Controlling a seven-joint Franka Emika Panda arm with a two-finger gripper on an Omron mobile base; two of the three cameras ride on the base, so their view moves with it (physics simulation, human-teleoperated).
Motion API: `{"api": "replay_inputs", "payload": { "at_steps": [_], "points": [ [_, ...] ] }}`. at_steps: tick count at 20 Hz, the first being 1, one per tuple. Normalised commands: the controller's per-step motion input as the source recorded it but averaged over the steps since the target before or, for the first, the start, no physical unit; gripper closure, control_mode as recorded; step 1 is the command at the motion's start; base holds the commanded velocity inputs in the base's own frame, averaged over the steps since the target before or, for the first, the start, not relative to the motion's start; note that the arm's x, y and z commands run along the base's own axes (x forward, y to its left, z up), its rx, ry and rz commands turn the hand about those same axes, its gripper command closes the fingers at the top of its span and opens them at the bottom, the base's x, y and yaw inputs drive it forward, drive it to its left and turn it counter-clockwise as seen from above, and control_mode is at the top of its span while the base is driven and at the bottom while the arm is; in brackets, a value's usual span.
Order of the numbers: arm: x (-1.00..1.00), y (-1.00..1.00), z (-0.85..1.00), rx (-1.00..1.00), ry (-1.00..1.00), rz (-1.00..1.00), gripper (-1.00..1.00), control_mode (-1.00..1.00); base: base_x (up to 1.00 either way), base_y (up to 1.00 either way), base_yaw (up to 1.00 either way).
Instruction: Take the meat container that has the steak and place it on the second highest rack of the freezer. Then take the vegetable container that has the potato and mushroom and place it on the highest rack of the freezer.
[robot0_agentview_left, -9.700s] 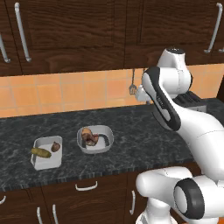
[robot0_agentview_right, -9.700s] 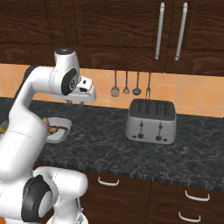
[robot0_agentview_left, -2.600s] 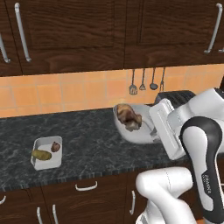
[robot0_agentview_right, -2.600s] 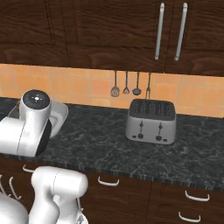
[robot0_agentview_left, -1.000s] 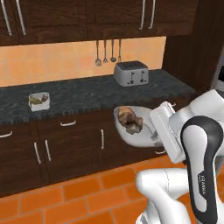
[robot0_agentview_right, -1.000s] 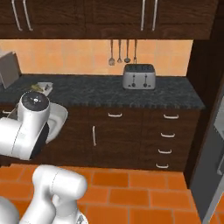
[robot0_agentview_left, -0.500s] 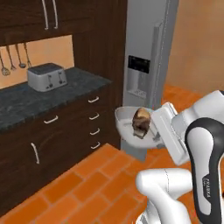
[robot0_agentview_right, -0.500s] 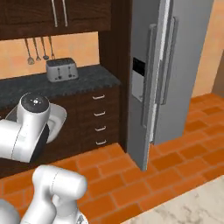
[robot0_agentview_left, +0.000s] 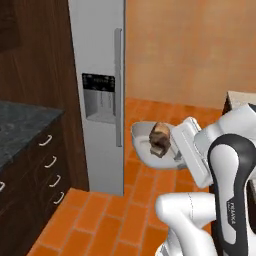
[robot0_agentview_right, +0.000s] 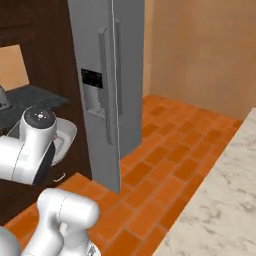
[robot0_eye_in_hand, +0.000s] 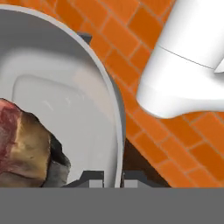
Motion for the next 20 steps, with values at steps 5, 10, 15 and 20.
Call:
{"api": "replay_inputs", "payload": {
  "at_steps": [5,10,15,20],
  "points": [
    [0.0,0.0,0.0,0.0,0.0,0.0,1.0,1.0,0.26,0.08,-0.78],
    [0.0,0.0,0.0,0.0,0.0,0.0,1.0,1.0,0.47,0.08,-0.65],
    [0.0,0.0,0.0,0.0,0.0,0.0,1.0,1.0,1.0,0.14,-0.23],
    [0.0,0.0,0.0,0.0,0.0,0.0,1.0,1.0,1.0,0.0,0.0]
  ]
}}
